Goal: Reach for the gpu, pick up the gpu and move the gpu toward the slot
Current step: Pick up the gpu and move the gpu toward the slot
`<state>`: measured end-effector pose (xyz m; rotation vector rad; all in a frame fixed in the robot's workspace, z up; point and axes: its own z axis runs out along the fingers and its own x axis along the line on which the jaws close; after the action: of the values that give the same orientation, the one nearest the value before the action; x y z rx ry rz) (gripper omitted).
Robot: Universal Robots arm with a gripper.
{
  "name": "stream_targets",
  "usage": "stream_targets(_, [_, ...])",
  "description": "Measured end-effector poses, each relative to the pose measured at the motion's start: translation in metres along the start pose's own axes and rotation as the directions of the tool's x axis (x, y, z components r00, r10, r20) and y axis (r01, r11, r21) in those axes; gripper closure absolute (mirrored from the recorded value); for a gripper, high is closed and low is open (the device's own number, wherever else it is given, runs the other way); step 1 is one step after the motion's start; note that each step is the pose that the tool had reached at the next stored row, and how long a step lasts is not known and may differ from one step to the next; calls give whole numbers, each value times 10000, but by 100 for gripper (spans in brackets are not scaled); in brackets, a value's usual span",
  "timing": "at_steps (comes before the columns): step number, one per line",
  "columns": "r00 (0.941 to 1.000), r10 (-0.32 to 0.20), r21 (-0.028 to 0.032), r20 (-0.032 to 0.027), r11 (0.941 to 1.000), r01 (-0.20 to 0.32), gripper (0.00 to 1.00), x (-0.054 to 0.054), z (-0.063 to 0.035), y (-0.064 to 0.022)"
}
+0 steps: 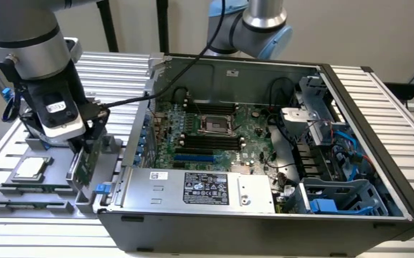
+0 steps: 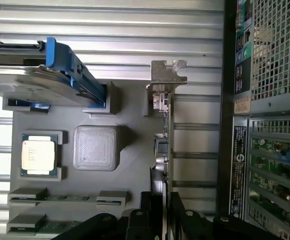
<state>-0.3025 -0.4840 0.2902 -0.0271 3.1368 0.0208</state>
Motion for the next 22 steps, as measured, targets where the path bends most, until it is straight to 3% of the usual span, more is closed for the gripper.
stream_targets(14, [10000, -1, -15, 0, 10000, 1, 73, -27, -633, -3])
stream_targets(22, [10000, -1, -17, 0, 10000, 1, 73, -118, -1001, -18])
